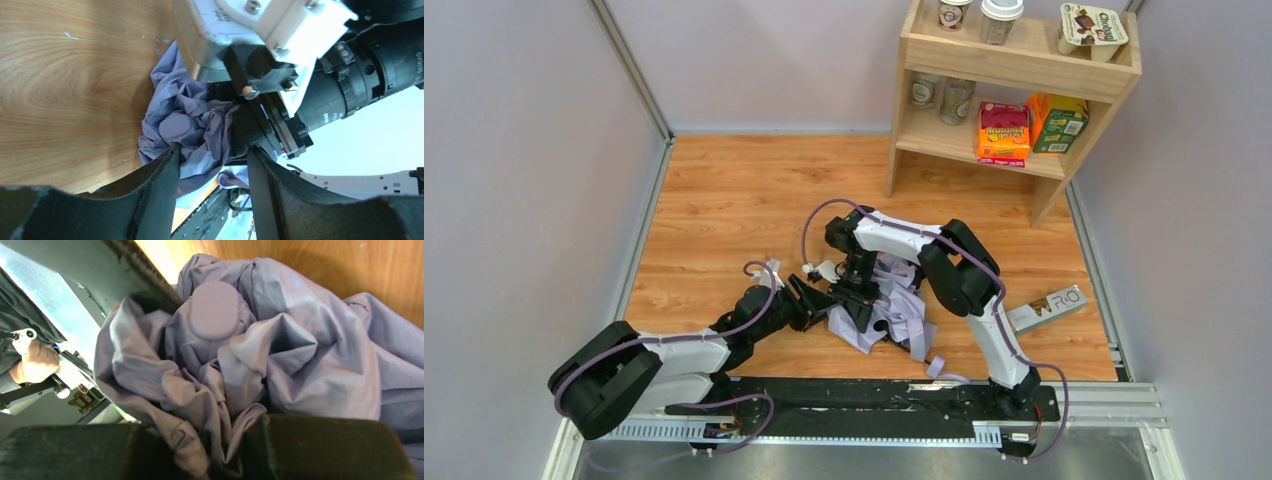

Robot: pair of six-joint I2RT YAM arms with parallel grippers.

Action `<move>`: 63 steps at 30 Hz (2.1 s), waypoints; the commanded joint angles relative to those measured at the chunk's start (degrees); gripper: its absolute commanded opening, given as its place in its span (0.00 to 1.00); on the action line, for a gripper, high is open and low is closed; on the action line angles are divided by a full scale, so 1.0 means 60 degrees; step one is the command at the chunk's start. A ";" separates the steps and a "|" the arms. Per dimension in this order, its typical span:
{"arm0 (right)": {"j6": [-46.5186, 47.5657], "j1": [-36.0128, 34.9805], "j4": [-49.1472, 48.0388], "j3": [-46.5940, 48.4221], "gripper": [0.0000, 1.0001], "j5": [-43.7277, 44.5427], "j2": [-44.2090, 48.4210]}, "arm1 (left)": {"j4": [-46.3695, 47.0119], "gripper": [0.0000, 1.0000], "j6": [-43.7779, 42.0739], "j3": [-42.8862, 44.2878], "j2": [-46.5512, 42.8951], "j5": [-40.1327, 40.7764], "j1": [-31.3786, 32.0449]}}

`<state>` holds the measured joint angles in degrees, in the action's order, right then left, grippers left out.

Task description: Put away the umbrella

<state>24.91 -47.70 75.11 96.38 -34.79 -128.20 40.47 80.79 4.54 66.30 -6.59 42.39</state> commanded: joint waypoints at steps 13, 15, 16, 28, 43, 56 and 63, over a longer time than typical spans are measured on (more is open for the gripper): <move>0.0610 0.0084 -0.1913 0.0182 0.00 -0.0516 0.0200 | -0.2791 0.65 -0.0517 -0.0053 -0.2526 0.0396 0.0083; 0.0639 0.0114 -0.1928 0.0197 0.00 -0.0530 0.0258 | -0.2702 0.61 -0.0517 0.0005 -0.2132 0.0337 0.0083; 0.0639 0.0099 -0.1942 0.0182 0.00 -0.0531 0.0288 | -0.2586 0.60 -0.0574 0.0035 -0.2043 0.0322 0.0083; 0.0917 0.0099 -0.1781 0.0182 0.00 -0.1116 0.0288 | 0.1849 0.75 -0.1233 0.0372 0.0945 0.0307 0.0083; 0.0508 -0.0062 -0.2249 -0.0198 0.04 -0.0737 0.0580 | 0.2557 0.19 -0.2641 0.0256 0.1635 0.1508 0.0069; -0.1673 -0.0018 -0.2586 0.0110 0.71 0.1459 0.2145 | 0.2542 0.00 -0.2597 -0.0360 0.1547 0.1509 0.0069; -0.3533 -0.0033 -0.3027 -0.1090 0.96 0.3596 0.4840 | 0.2513 0.00 -0.2465 -0.0433 0.1489 0.1406 0.0083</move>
<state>11.66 -47.94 61.14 92.47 -22.94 -109.84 56.40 67.81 3.75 75.53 1.69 42.72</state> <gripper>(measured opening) 0.942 0.022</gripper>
